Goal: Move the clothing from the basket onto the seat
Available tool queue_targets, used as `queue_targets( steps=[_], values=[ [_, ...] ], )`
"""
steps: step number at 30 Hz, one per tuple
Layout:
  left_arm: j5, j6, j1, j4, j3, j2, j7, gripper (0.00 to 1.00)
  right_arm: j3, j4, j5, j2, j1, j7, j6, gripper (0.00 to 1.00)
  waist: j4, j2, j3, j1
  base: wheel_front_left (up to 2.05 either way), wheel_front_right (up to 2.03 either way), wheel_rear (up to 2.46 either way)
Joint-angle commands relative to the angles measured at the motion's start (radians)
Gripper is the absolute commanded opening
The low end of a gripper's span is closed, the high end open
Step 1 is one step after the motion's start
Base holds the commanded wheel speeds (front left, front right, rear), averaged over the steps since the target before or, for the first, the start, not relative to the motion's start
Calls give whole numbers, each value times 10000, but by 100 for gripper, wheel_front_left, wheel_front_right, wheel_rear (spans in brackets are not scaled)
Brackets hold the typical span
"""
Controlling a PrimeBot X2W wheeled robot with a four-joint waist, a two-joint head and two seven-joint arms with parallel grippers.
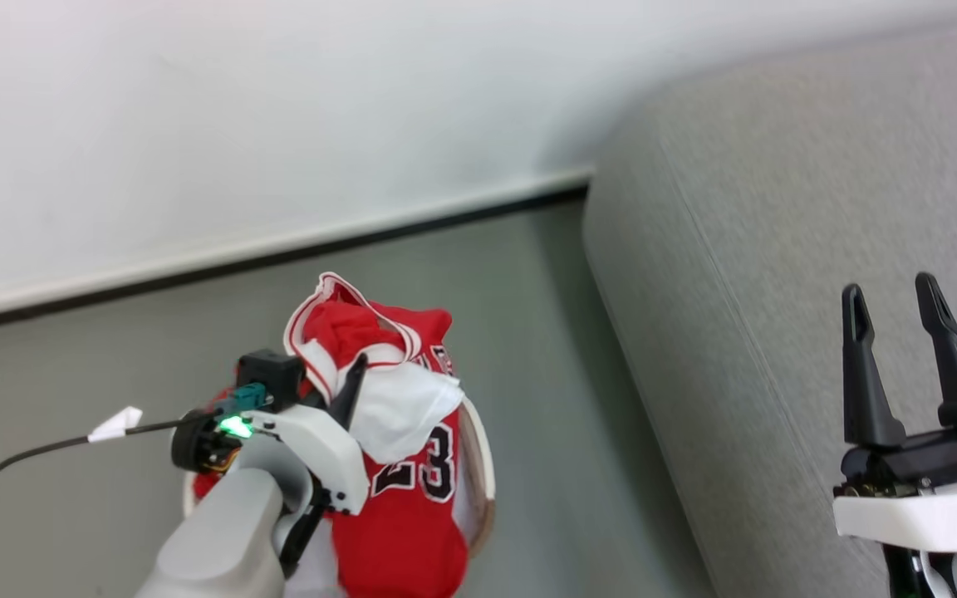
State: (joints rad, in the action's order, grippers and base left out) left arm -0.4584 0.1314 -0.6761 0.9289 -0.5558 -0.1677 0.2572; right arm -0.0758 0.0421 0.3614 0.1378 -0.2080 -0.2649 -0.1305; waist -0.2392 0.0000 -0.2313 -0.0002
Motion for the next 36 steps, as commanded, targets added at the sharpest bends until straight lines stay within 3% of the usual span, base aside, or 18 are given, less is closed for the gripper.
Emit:
queue_targets(
  steps=[1,14,24,30,36],
  values=[
    [-17,-24,160,-225,5,-37,60,0,47,-44,17,112,176,10,-4,100,482,0,567,2,0,0,0],
    [246,-551,530,-4174,212,-322,13,0,-111,-169,129,287,954,10,-4,100,1224,0,1666,2,0,0,0],
    [237,-1215,892,-7281,255,-754,-996,0,-650,-317,143,379,1122,10,-4,100,1412,0,2018,2,0,0,0],
    [66,-1358,1130,-8049,234,-836,-1377,0,-1126,-385,267,460,982,10,-4,100,1549,0,1988,2,0,0,0],
    [-4,-1354,1192,-8318,67,-717,-1456,0,-2471,-699,501,779,600,10,-4,100,1820,0,1957,2,0,0,0]
  ],
)
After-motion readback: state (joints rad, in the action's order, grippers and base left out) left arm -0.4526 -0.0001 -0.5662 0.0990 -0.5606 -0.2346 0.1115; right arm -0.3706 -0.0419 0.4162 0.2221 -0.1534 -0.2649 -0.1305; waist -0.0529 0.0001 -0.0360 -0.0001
